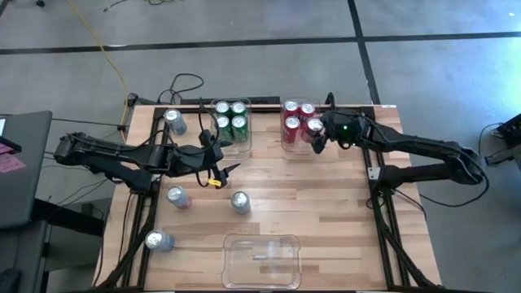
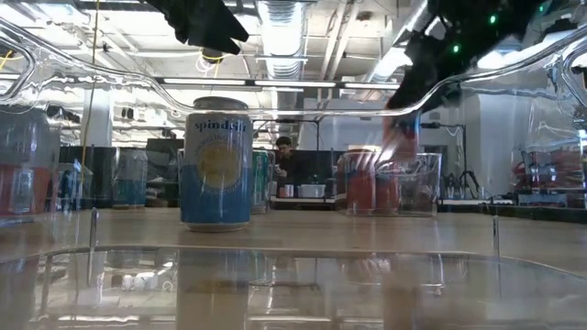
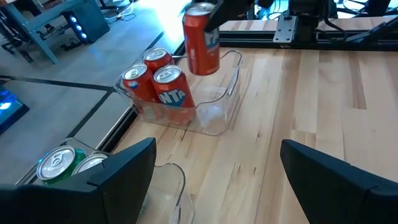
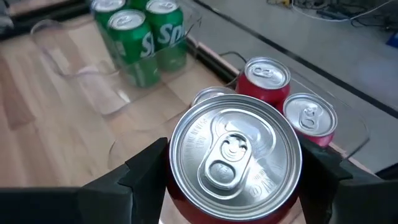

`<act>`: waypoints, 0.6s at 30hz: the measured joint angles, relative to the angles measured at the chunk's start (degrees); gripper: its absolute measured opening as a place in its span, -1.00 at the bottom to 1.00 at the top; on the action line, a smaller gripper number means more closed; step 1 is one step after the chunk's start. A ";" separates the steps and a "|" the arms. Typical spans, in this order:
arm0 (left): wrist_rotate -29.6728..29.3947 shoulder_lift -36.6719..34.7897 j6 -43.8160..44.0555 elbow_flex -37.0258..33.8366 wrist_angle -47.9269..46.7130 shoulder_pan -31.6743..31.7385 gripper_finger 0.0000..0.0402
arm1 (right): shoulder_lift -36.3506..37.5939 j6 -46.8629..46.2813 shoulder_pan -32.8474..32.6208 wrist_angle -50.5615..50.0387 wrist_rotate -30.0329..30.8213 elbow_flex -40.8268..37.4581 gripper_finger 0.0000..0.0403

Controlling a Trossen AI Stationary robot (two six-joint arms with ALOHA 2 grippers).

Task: Sort soda cans
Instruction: Put the red soda can into the top right transparent bin

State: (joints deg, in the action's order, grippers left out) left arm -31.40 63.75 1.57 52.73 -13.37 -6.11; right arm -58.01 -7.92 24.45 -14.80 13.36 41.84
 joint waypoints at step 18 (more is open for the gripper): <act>-0.25 0.02 0.16 0.01 0.23 0.06 0.69 | -9.94 2.42 10.50 19.44 -6.41 -10.66 0.39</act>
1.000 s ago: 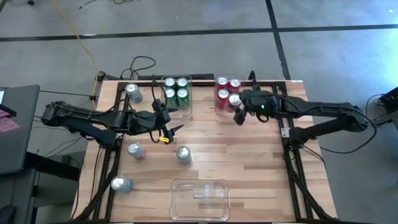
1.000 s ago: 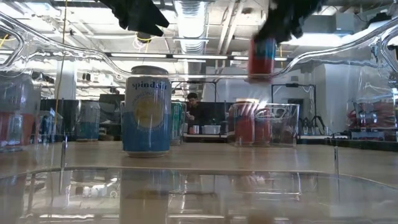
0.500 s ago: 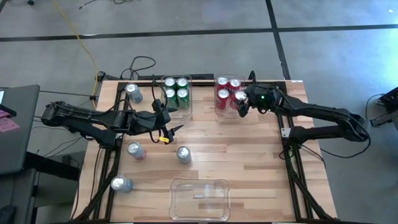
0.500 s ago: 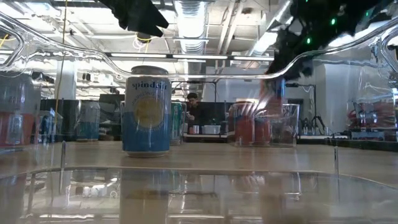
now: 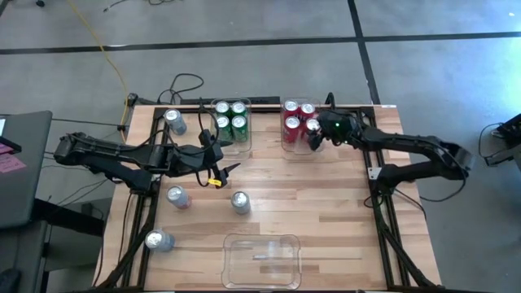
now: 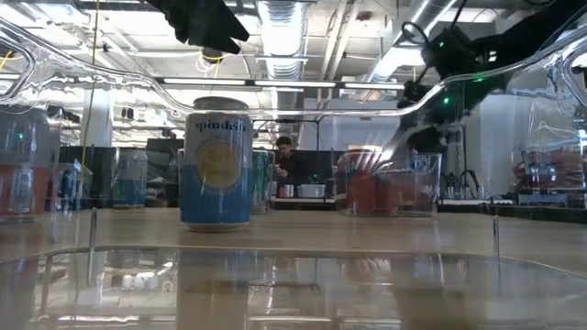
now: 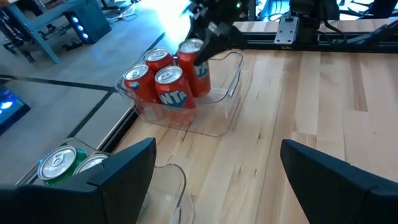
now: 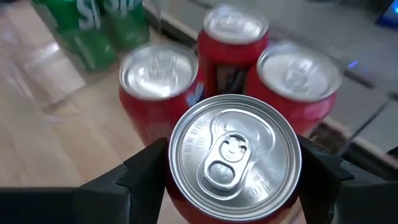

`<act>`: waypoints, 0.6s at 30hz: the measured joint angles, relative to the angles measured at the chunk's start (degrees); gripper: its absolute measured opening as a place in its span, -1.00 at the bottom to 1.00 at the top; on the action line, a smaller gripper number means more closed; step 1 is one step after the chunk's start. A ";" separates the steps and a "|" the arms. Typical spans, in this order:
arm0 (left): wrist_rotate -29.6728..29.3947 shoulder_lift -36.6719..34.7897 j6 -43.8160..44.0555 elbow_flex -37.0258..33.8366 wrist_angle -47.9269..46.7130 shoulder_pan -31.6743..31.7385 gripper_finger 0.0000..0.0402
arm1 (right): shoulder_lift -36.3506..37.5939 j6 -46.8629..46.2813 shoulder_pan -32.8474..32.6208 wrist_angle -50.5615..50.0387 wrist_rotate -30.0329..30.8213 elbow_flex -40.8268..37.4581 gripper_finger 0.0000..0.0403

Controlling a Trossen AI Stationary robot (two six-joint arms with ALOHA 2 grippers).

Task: Sort soda cans
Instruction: Put the red soda can into the top right transparent bin

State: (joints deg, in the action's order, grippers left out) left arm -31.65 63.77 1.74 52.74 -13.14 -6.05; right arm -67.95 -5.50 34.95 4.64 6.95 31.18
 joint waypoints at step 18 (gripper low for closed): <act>-0.15 0.00 0.02 -0.01 -0.45 0.51 0.69 | -6.99 0.89 0.93 7.86 -1.89 0.01 0.42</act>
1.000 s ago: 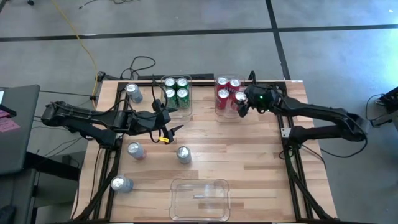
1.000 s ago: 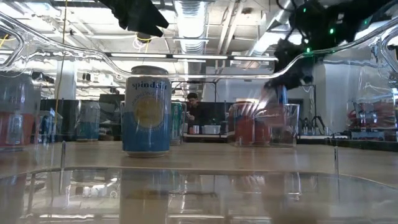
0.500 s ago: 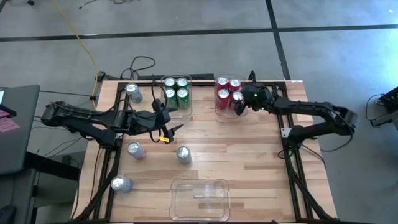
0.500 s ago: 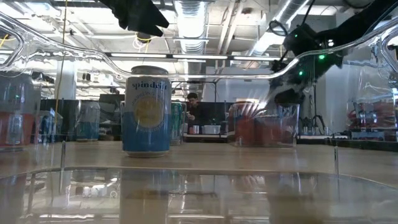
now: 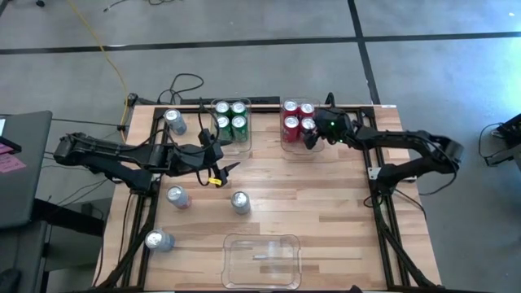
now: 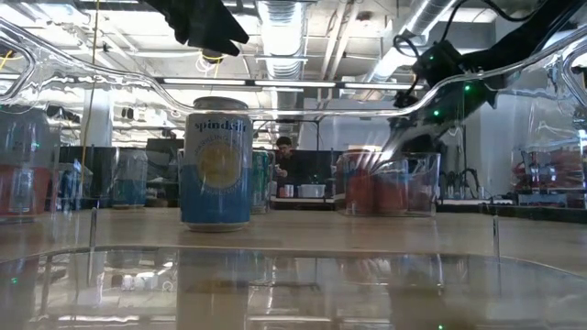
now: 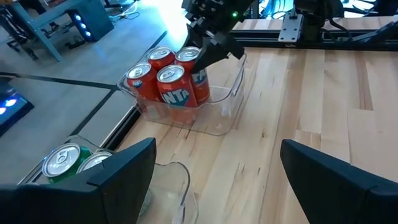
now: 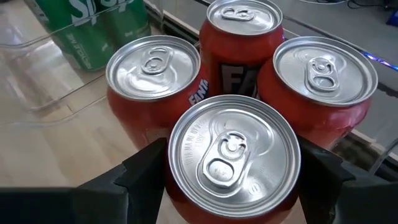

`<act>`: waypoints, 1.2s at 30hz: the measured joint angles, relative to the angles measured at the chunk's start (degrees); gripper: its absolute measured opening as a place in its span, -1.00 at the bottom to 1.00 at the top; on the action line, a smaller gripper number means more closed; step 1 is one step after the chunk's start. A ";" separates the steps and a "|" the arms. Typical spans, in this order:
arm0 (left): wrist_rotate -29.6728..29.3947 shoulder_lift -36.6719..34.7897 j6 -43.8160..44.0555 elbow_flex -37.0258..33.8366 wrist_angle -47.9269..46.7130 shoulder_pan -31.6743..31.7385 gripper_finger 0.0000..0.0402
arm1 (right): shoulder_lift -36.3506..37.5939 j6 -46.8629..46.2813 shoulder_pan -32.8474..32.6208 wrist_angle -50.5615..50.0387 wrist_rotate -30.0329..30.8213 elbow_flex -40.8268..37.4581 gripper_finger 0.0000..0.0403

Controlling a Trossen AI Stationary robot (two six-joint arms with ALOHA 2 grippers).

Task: Sort soda cans
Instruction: Put the red soda can into the top right transparent bin

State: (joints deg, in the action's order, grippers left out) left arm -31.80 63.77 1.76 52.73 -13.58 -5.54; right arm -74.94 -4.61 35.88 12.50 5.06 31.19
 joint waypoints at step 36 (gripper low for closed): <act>-5.62 -2.05 12.47 -0.02 -17.49 -0.13 0.69 | 9.96 -1.82 -0.61 -1.76 0.69 -0.03 0.91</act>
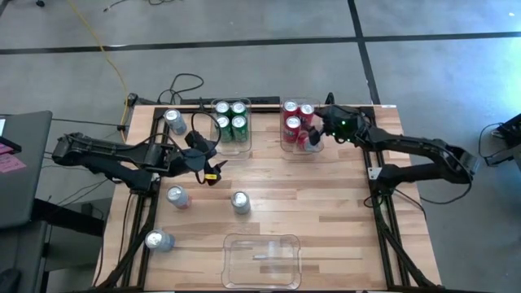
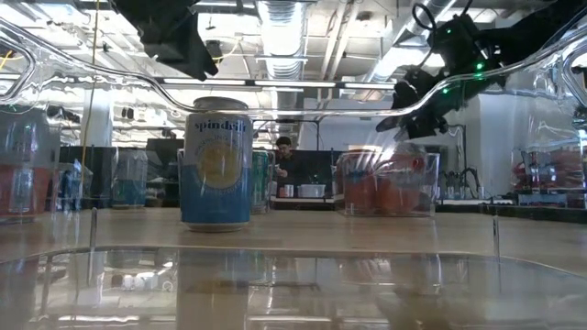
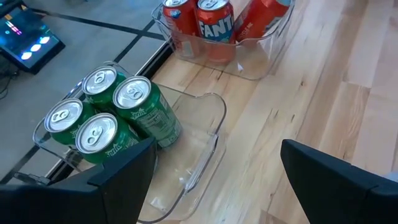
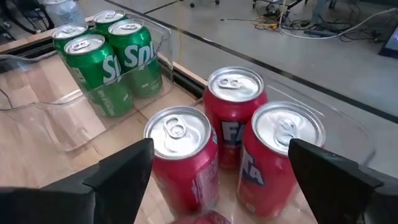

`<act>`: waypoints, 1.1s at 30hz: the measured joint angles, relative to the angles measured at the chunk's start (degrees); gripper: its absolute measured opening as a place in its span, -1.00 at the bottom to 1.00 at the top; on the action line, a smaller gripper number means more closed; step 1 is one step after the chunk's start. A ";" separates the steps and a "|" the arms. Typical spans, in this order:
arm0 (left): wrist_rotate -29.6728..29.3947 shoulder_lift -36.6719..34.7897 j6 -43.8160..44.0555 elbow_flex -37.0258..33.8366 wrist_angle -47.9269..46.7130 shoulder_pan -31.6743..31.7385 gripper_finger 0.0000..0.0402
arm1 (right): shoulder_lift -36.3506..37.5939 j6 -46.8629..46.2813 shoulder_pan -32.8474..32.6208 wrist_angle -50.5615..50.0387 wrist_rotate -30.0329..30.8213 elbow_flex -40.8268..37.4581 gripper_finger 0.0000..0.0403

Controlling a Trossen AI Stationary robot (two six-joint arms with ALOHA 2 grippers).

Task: Sort soda cans
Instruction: Put the red soda can into the top right transparent bin

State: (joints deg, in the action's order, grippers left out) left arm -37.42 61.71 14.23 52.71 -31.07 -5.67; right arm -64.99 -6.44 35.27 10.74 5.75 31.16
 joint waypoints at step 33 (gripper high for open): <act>-1.82 0.26 1.69 -0.50 -0.35 -0.04 0.69 | 13.76 -2.09 -9.64 -28.60 9.80 -0.07 0.90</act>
State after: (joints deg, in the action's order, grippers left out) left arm -39.24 61.98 15.92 52.21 -31.42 -5.72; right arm -51.23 -8.52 25.63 -17.86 15.55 31.09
